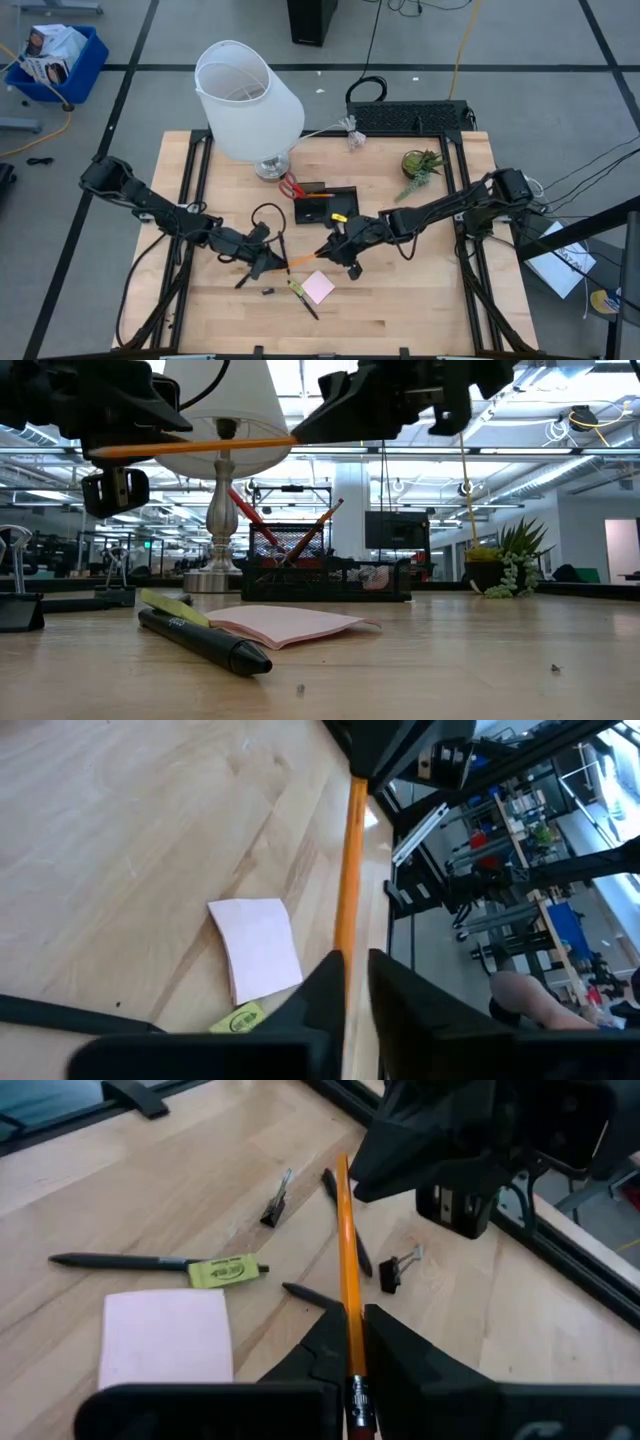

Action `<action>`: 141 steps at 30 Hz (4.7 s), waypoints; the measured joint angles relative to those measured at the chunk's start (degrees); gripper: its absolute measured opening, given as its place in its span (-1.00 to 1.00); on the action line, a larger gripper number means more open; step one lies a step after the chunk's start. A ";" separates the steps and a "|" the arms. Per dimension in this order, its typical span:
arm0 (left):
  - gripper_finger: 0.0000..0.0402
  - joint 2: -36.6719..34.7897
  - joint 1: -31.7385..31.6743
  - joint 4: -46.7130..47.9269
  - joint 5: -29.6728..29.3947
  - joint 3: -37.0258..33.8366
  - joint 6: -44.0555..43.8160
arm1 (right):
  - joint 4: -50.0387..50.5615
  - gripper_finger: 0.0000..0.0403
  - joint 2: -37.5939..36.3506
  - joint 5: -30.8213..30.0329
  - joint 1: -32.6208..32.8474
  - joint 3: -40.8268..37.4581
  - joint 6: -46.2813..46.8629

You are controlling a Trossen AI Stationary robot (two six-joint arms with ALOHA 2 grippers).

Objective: Pick and place office supplies into organizer
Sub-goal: Put the yellow pencil into the top left compartment of the desk organizer

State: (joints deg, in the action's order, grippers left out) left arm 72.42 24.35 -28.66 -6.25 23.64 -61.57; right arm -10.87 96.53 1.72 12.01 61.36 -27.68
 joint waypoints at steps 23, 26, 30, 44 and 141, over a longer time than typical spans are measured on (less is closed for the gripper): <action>-0.06 0.00 0.05 -0.10 0.06 0.00 0.24 | -3.73 -0.91 -0.02 -0.24 -0.37 -0.01 0.47; 0.04 0.02 0.05 -1.46 1.70 0.00 0.04 | -1.36 -0.91 -0.02 -0.16 -0.37 -0.01 1.47; 0.12 0.02 0.06 -1.32 0.90 0.02 2.01 | 1.24 -0.91 -0.02 -0.05 -0.35 -0.01 2.98; 0.15 0.02 0.01 6.05 -5.81 0.02 4.02 | -2.51 -0.91 -0.04 4.41 -0.31 -0.01 4.26; -0.89 0.00 0.16 -12.22 -15.03 0.02 26.83 | -59.41 -0.35 5.80 1.69 -7.19 -13.74 39.06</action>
State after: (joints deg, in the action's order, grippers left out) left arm 72.42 24.51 -40.88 -21.28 23.66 -34.74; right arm -70.28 102.32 3.41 4.82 47.62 11.38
